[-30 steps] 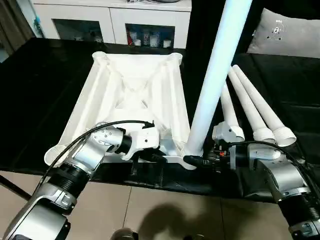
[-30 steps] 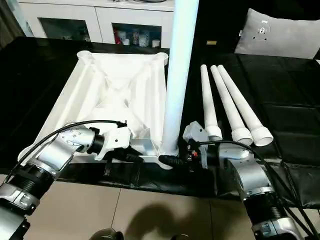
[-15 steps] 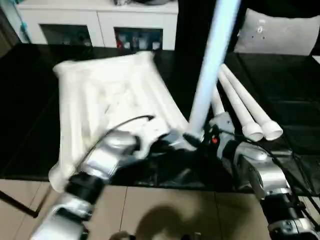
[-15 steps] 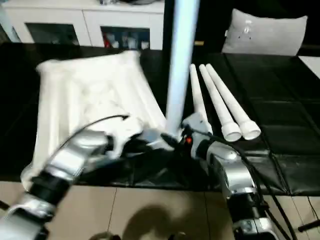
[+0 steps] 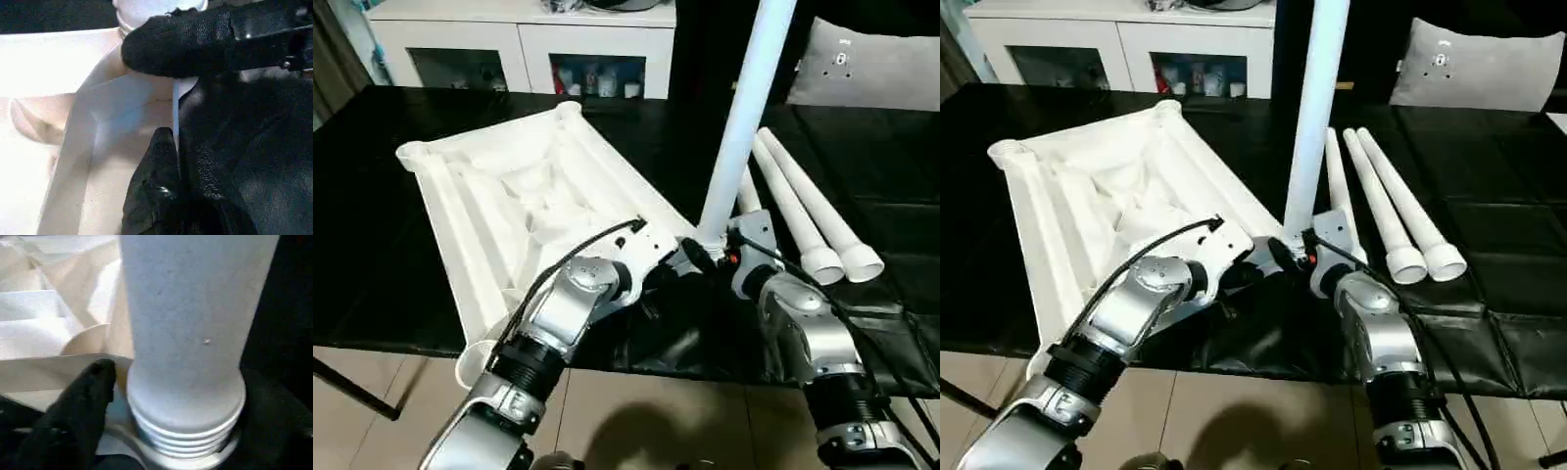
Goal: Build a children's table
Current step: Rotate leg to tighten
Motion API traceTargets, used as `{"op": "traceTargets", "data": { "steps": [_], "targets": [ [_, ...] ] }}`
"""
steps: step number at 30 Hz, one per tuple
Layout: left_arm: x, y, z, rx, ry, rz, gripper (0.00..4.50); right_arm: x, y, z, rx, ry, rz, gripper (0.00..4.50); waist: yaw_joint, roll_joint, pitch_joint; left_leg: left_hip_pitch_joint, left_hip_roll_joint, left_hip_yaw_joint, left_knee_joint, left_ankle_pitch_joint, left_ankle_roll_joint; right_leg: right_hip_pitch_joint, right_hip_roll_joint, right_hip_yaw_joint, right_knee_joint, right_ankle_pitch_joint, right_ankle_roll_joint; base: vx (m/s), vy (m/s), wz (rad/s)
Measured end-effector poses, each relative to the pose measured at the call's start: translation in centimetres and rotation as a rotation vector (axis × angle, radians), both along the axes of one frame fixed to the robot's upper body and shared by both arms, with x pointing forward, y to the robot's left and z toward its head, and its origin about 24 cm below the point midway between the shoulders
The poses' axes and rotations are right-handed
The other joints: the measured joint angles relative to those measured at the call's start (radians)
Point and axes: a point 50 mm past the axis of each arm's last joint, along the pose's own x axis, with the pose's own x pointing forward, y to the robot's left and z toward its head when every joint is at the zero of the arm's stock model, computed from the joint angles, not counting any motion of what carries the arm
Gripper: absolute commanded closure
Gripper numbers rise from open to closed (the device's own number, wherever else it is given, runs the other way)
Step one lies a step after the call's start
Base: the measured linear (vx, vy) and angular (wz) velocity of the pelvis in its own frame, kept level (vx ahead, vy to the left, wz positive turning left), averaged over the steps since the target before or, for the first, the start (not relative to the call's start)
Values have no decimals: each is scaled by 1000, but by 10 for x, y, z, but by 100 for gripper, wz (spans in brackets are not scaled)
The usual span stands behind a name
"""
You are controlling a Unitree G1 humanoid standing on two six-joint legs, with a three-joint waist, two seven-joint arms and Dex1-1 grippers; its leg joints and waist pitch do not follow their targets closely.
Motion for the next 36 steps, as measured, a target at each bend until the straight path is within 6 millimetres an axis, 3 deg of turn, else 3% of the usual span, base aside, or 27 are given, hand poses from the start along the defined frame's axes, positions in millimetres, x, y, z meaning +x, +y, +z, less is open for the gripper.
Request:
{"op": "traceTargets", "data": {
  "steps": [5, 14, 20, 25, 26, 36],
  "targets": [
    [-1, 11, 1, 21, -22, -70, 450, -5, -13, 5, -20, -32, 120, 5, 0, 0, 0, -5, 0, 0, 0, 0, 0, -5, 0, 0, 0, 0, 0, 0, 0, 0],
    [-6, 41, 3, 65, -25, -223, 450, -13, -36, 25, -93, -66, 390, 5, 0, -3, 2, -5, 1, 0, 0, 2, 3, -5, 0, -1, 0, 0, -1, 0, 0, 0],
    [-13, 55, 5, 91, -1, -357, 450, -19, -30, 22, -108, -24, 540, 5, 3, -4, 3, -6, 1, 0, 0, 2, 3, -5, 0, -1, 0, 0, -1, 0, 0, 0],
    [-16, 63, 6, 101, 19, -433, 450, -23, -27, 21, -87, 8, 625, 46, 9, -6, 3, -5, 1, 0, 0, 2, 3, -5, 0, -1, 0, 0, -1, 0, 0, 0],
    [-17, 64, 6, 103, 20, -439, 450, -24, -26, 21, -84, 12, 635, 75, 9, -6, 3, -5, 0, 0, 0, 2, 3, -5, 0, -1, 0, 0, -1, 0, 0, 0],
    [-18, 66, 7, 109, 22, -477, 450, -27, -23, 20, -69, 44, 706, 143, 12, -6, 4, -5, 1, 0, 0, 2, 3, -5, 0, -1, 0, 0, -1, 0, 0, 0]
  ]
}}
